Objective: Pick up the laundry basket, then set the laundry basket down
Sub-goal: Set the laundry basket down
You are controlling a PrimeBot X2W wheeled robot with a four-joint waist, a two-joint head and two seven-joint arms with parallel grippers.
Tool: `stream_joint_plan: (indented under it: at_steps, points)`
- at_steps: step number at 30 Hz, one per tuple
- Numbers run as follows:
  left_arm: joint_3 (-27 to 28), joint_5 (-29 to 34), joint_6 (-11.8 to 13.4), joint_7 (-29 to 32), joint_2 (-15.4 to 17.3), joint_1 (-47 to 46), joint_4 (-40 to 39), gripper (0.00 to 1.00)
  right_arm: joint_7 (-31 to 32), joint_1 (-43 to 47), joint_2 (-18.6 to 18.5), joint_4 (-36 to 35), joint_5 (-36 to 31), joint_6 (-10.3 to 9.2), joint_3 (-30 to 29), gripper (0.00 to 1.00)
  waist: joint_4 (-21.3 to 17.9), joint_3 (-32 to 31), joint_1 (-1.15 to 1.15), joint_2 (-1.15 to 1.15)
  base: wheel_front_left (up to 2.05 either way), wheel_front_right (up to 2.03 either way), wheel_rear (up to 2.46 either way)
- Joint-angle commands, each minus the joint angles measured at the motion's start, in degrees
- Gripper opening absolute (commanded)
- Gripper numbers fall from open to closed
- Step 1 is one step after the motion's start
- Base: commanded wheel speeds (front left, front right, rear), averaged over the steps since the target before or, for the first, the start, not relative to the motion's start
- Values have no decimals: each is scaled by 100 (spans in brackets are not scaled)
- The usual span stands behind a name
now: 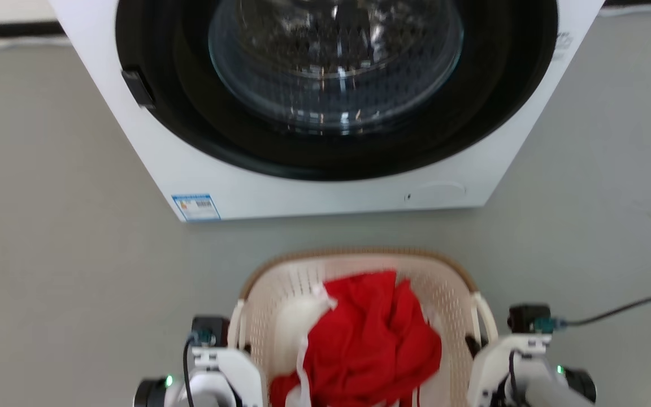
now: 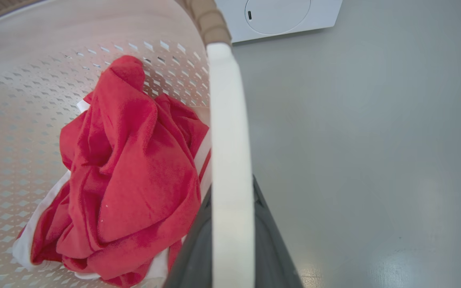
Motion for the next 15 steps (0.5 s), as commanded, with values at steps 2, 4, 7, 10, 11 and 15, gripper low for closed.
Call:
stream_joint_plan:
  at_steps: [2,4,7,10,11,15]
  points:
    - [168,-28,80,-124,131,-448,25,0,-177,-398,-23,-68,-87,10,-3,0,1,509,0,0,0,0,0]
    - [199,-18,77,-158,131,-644,34,0,-217,-614,-23,-68,-140,10,-59,0,9,766,0,0,0,0,0]
    - [246,0,75,-191,131,-944,48,0,-286,-935,-23,-68,-237,10,-166,0,34,1181,0,0,0,0,0]
    - [283,29,71,-211,131,-1265,48,0,-309,-1240,-23,-68,-388,10,-306,0,75,1610,0,0,0,0,0]
    - [302,55,69,-219,131,-1475,34,0,-310,-1425,-23,-68,-537,10,-437,0,104,1892,0,0,0,0,0]
    - [328,94,66,-227,131,-1770,11,0,-333,-1678,-23,-68,-800,10,-695,0,155,2289,0,0,0,0,0]
